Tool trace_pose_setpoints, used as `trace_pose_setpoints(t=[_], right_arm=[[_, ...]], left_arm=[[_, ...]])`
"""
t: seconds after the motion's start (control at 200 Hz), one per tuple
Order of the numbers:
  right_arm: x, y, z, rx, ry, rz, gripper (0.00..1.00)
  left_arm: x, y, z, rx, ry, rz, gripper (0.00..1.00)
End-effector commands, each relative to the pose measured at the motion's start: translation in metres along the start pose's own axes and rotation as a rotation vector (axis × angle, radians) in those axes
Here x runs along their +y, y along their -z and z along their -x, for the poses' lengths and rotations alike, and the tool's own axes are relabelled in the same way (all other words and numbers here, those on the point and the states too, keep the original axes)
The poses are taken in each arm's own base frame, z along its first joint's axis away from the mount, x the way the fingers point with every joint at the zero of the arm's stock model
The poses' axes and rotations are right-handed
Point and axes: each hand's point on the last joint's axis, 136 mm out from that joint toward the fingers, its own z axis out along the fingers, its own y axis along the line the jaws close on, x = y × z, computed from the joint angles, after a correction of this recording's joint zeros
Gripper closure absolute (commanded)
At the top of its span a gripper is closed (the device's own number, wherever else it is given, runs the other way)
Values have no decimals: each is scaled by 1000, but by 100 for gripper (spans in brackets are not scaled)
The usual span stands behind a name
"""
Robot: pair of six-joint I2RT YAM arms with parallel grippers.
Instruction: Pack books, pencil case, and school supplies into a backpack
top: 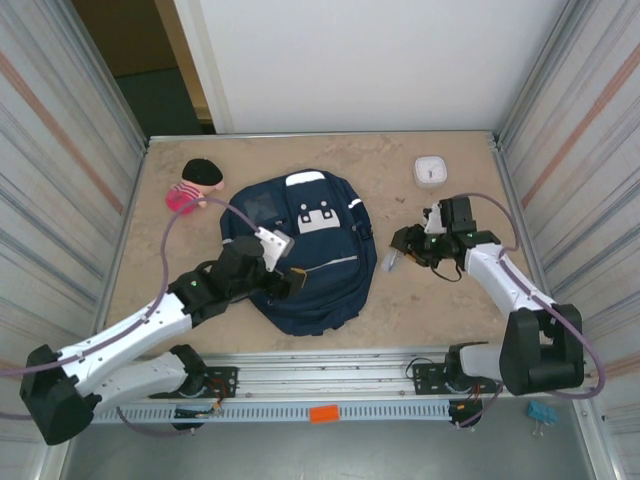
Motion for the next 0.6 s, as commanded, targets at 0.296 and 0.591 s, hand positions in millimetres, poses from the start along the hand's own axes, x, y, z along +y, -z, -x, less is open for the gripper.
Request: trace_pose_setpoints(t=[0.296,0.591], right_arm=[[32,4,-14,-31,14,126,59],[22,0,-20,-19,11,99,58]], left_arm=[[-45,-56,-15,221,-443,-115,15],[-4,-80,-2,273,-448,176,15]])
